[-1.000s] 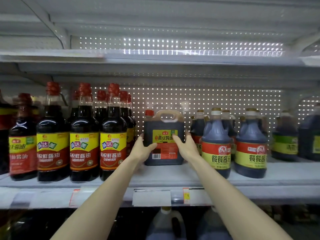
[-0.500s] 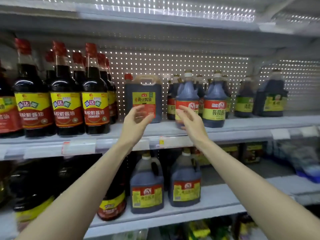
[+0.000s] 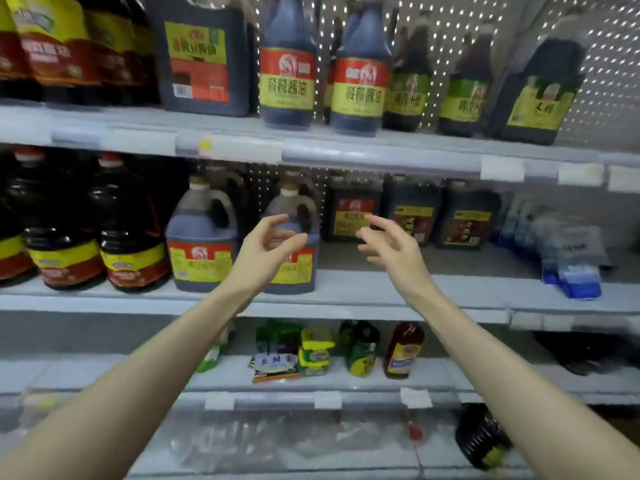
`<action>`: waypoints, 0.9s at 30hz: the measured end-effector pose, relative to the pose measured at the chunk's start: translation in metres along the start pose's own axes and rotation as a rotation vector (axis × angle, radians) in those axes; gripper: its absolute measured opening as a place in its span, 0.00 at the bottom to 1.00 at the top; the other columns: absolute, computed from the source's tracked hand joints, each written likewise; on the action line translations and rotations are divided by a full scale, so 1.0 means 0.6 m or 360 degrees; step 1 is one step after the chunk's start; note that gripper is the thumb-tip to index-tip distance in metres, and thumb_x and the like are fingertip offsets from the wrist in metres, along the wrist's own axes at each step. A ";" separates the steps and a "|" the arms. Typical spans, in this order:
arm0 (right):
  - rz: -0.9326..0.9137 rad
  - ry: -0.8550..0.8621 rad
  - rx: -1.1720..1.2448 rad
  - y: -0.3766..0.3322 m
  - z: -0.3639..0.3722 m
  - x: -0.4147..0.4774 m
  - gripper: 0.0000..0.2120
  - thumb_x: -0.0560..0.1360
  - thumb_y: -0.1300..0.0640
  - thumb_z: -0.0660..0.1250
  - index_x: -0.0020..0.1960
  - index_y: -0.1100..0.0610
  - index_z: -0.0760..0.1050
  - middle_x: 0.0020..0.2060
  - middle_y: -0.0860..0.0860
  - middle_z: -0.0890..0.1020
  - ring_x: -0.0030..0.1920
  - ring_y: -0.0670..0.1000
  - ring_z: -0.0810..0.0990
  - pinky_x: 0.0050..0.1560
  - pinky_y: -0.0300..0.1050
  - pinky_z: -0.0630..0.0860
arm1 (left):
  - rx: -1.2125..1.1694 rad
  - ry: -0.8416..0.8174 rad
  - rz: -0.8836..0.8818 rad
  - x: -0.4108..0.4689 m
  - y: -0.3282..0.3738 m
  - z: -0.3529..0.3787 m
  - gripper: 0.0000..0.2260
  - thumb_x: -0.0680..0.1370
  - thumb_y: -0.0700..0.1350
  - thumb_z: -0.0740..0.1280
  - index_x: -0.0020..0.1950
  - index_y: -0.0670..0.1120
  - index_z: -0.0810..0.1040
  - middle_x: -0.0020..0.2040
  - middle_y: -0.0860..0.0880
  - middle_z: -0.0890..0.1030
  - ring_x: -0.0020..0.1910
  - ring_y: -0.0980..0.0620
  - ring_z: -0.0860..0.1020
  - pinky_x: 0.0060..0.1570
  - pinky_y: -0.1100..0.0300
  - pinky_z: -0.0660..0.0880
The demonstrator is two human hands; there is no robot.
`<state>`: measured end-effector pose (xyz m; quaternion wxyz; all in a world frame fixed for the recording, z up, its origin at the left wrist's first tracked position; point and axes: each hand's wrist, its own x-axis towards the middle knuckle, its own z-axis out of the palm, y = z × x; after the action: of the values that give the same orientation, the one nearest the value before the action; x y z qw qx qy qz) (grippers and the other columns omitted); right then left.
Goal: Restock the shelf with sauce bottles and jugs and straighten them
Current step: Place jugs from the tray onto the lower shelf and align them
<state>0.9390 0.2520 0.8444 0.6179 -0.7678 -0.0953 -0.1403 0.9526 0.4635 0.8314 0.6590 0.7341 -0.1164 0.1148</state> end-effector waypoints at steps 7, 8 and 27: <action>0.0430 -0.0150 0.0044 0.246 -0.087 -0.077 0.11 0.78 0.55 0.66 0.61 0.49 0.73 0.50 0.50 0.82 0.52 0.48 0.81 0.51 0.39 0.77 | -0.0004 0.0038 -0.0463 -0.107 -0.180 0.151 0.18 0.76 0.42 0.69 0.65 0.45 0.71 0.50 0.48 0.80 0.44 0.59 0.78 0.41 0.71 0.75; 0.0483 -0.0150 0.0059 0.280 -0.092 -0.087 0.12 0.78 0.55 0.66 0.60 0.50 0.74 0.50 0.50 0.82 0.51 0.49 0.81 0.50 0.38 0.76 | 0.0005 0.0059 -0.0524 -0.117 -0.211 0.165 0.18 0.76 0.42 0.69 0.65 0.44 0.71 0.51 0.46 0.80 0.44 0.58 0.78 0.40 0.70 0.74; 0.1393 0.0000 -0.0078 0.970 -0.041 -0.376 0.09 0.76 0.56 0.69 0.56 0.52 0.76 0.46 0.46 0.83 0.49 0.48 0.81 0.50 0.38 0.74 | 0.0056 -0.0160 -0.1598 -0.367 -0.878 0.360 0.13 0.77 0.45 0.69 0.60 0.48 0.72 0.48 0.48 0.78 0.48 0.51 0.77 0.40 0.63 0.72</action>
<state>0.9102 0.1069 0.2378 0.6008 -0.7502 0.2424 0.1324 0.9170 0.3082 0.2419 0.6141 0.7151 0.2214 -0.2499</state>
